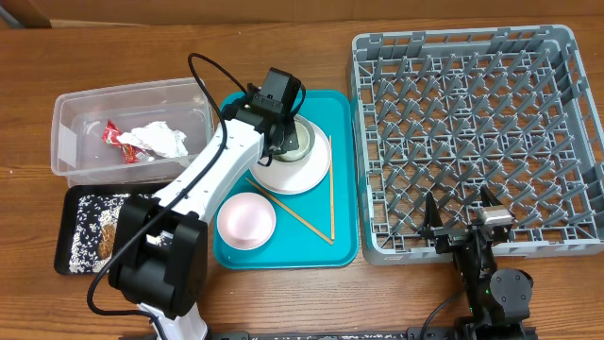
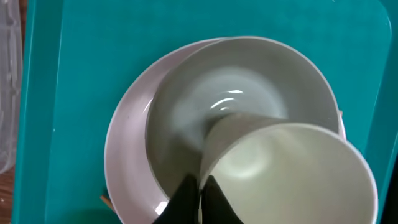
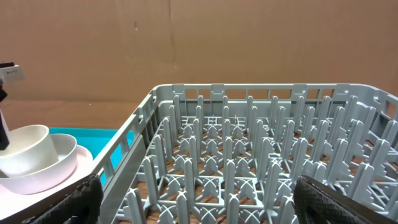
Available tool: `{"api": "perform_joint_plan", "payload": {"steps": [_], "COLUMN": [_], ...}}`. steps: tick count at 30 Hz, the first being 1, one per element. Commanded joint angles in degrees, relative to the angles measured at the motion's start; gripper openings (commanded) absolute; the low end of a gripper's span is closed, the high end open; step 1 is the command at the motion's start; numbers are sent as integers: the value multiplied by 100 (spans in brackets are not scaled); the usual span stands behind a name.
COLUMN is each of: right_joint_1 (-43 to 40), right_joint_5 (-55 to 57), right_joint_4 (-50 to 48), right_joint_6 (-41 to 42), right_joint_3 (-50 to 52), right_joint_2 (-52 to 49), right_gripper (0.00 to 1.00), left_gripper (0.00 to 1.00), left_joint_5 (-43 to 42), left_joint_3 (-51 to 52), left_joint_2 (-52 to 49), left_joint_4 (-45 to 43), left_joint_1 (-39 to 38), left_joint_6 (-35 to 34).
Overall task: Sort waste into correct bins and load items into the dishwasher
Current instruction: 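Hold the cup sideways and reach right gripper to grasp it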
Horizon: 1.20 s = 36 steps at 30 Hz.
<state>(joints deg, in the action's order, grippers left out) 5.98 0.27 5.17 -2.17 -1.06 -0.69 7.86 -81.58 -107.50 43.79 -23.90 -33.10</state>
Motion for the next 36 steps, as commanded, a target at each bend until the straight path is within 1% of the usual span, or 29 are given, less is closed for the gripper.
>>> {"api": "perform_joint_plan", "payload": {"steps": [1,8,11,13,16,19,20,22,24,26,27,28,30,33,36], "right_joint_1": [-15,-15,-15,-15,-15,-15,-15,-15,-15,-15,-15,-15,-15,-15,-15], "right_joint_5": [7,11,245,262,262,144,-136,-575,-1554,-2435,-2643,-2712,-2693,-2643,-2527], "right_joint_4": [-35,-37,-59,-59,-59,-72,-55,-350,-688,-1049,-1147,-1143,-734,4,1226], "right_joint_6": [-22,-26,-358,-428,-428,-365,-227,-227,-234,-234,-212,26,802,844,844], "right_joint_3": [61,61,59,59,59,59,59,59,59,57,46,-35,-643,-1582,-2824], "right_joint_2": [52,52,52,52,52,52,52,52,52,52,52,52,13,-278,-986], "right_gripper": [100,100,100,100,100,100,100,100,100,100,100,100,100,100,100], "left_gripper": [4,4,4,4,4,4,4,4,4,4,4,4,4,4,4], "left_joint_5": [-37,-11,-289,-671,-1801,-3370,-4146,-5678,-7012,-7781,-8021,-8244,-8588,-8588,-8671], "left_joint_3": [0,-229,-562,-841,-1231,-1565,-1655,-1683,-1679,-1679,-1679,-1679,-1679,-1679,-1679], "left_joint_2": [-114,105,396,614,848,929,929,929,911,905,905,905,905,905,905], "left_joint_4": [-61,70,321,533,898,1360,1491,1554,1558,1558,1558,1556,1585,1622,1593], "left_joint_1": [22,87,168,278,522,850,1003,1290,1576,1786,1856,1915,1932,1856,1773], "left_joint_6": [-33,181,188,254,651,1224,1510,2055,2448,2546,2549,2581,3099,3309,3359]}}
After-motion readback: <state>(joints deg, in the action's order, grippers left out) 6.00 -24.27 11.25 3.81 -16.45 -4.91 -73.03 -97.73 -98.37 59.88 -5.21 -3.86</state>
